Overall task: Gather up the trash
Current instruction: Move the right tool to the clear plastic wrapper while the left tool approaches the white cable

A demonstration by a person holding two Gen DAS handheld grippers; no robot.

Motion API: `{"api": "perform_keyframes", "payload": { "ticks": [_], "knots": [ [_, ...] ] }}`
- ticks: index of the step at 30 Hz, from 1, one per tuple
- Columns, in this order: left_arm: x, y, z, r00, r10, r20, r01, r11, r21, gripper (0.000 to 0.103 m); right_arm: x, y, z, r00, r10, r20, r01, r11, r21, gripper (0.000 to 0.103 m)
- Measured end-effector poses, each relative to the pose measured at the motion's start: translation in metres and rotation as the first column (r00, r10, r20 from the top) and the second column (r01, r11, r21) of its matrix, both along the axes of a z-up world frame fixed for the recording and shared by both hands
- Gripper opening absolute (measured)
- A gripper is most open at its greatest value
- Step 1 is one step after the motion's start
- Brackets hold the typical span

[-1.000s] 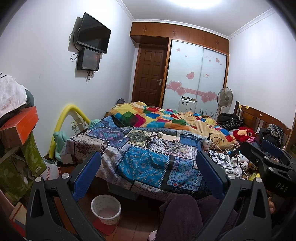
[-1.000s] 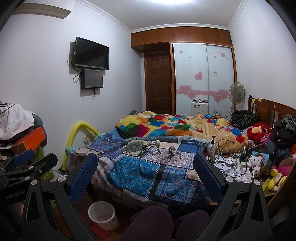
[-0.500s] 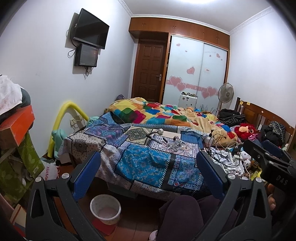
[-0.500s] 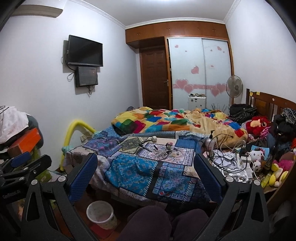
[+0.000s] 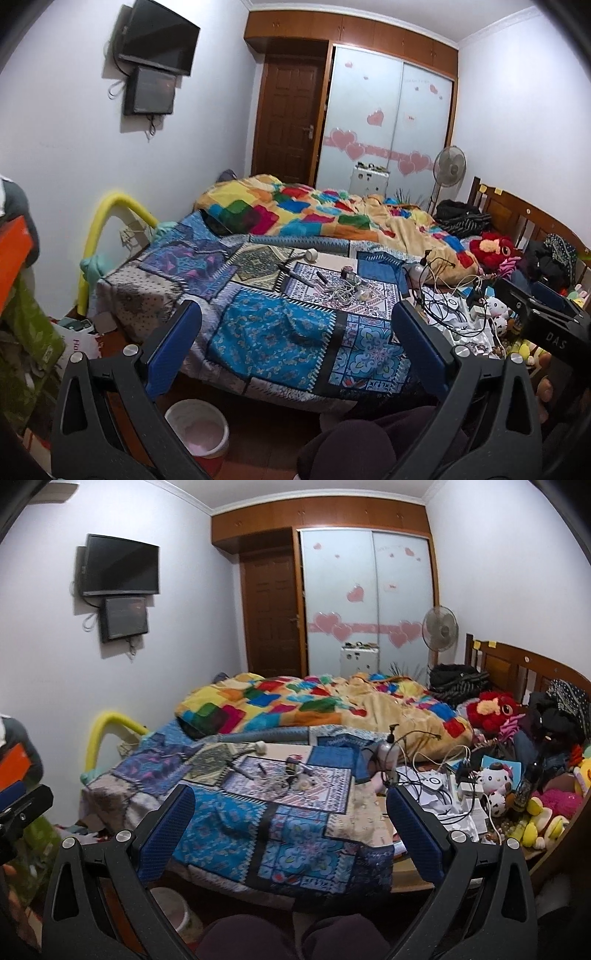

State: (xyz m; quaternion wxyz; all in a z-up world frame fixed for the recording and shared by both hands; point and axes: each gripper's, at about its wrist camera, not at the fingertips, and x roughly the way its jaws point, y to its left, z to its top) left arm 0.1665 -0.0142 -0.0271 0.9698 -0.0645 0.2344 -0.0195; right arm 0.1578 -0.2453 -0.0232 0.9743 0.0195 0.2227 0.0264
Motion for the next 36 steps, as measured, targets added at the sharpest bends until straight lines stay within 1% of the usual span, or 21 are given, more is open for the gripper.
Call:
{"api": "perform_keyframes", "payload": {
  "ticks": [5,10,15,19,23,27,31,32,33,34,36],
  "knots": [
    [0.061,-0.017,-0.017,0.998,-0.024,-0.063,0.025,1.0,0.011,0.103,0.041,-0.014,-0.013,0.998,-0.004,-0.058,0.003,1.0,-0.009,0.103],
    [0.117,-0.034,-0.043,0.989,-0.048,-0.137,0.05,0.999,0.01,0.103,0.087,-0.023,-0.038,0.99,0.007,-0.14,-0.012,0.999,-0.039,0.103],
    [0.169,-0.047,-0.071,0.978,-0.066,-0.2,0.068,0.998,0.001,0.103,0.135,-0.036,-0.069,0.97,0.035,-0.242,-0.035,0.999,0.005,0.103],
    [0.209,-0.054,-0.096,0.966,-0.075,-0.248,0.076,0.997,-0.009,0.103,0.181,-0.043,-0.096,0.948,0.018,-0.317,-0.007,0.999,0.035,0.103],
    [0.243,-0.059,-0.121,0.955,-0.08,-0.286,0.081,0.997,-0.01,0.103,0.221,-0.047,-0.122,0.934,0.007,-0.357,0.012,0.999,0.05,0.103],
    [0.274,-0.061,-0.149,0.944,-0.088,-0.319,0.086,0.996,-0.02,0.103,0.259,-0.047,-0.147,0.915,0.052,-0.401,-0.016,0.996,0.093,0.103],
    [0.295,-0.059,-0.175,0.938,-0.084,-0.338,0.078,0.997,-0.031,0.102,0.29,-0.045,-0.175,0.895,0.098,-0.436,-0.034,0.988,0.152,0.103],
    [0.299,-0.058,-0.18,0.936,-0.085,-0.343,0.079,0.996,-0.034,0.101,0.298,-0.044,-0.181,0.891,0.105,-0.442,-0.037,0.986,0.16,0.1],
    [0.302,-0.058,-0.184,0.934,-0.088,-0.347,0.081,0.996,-0.037,0.101,0.303,-0.044,-0.186,0.886,0.111,-0.451,-0.04,0.985,0.165,0.092],
    [0.306,-0.059,-0.189,0.93,-0.093,-0.355,0.084,0.996,-0.04,0.099,0.31,-0.042,-0.192,0.877,0.123,-0.464,-0.048,0.984,0.17,0.088],
    [0.314,-0.062,-0.198,0.922,-0.108,-0.371,0.099,0.994,-0.045,0.092,0.322,-0.038,-0.202,0.861,0.151,-0.485,-0.073,0.982,0.175,0.069]
  ]
}}
